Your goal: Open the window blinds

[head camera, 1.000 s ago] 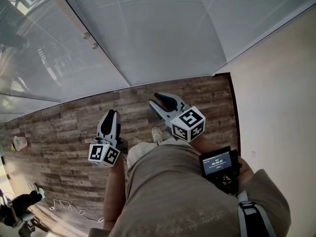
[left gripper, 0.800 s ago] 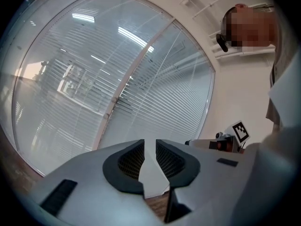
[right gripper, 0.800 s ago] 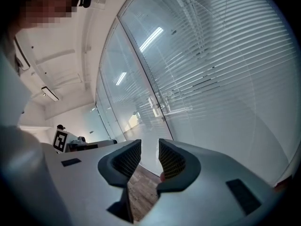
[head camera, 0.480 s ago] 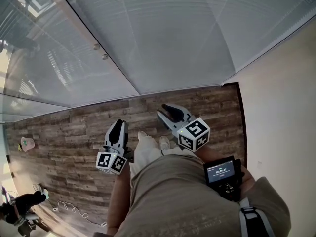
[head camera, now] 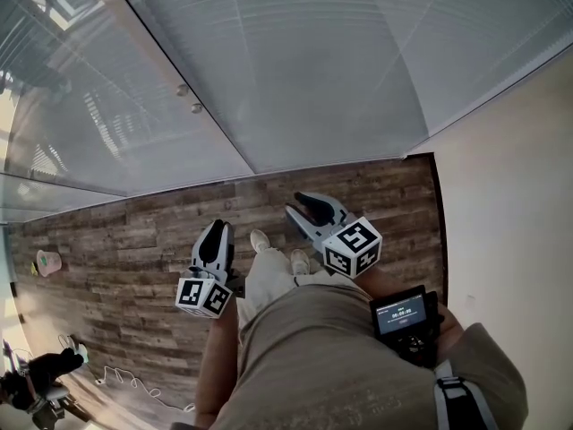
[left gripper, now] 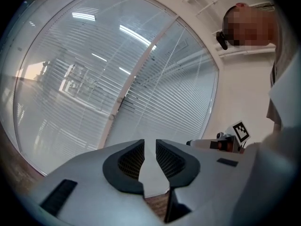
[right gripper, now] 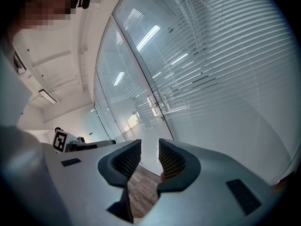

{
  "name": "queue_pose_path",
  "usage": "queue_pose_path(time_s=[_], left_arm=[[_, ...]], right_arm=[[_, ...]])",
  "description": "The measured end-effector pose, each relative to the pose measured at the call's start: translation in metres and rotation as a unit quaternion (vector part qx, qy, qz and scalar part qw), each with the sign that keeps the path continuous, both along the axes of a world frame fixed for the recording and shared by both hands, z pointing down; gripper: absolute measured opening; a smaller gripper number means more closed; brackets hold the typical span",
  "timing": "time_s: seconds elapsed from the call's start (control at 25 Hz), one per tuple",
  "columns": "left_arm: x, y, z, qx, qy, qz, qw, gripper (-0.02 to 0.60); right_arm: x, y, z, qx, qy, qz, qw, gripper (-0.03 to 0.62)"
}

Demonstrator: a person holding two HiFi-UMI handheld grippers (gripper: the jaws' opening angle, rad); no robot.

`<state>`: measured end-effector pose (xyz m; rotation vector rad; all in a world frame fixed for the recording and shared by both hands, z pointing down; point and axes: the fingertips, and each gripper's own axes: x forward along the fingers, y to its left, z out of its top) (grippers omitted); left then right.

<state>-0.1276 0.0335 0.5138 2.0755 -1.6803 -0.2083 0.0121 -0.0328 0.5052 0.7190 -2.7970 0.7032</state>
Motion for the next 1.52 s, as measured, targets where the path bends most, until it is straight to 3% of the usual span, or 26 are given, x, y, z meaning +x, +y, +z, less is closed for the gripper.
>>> queue_pose_path(time_s=[0.52,1.52], left_arm=[[-0.058,-0.025,-0.002,-0.006,0.011,0.003,0.9999,0.071],[-0.183,-0.08,0.004,0.019,0.006,0.03,0.9994,0.086]], right_arm=[[-0.061,-0.02,-0.008,0.001,0.008,0.001,1.0,0.109],[-0.172,-0.071,-0.009,0.02,0.008,0.032,0.999,0.109]])
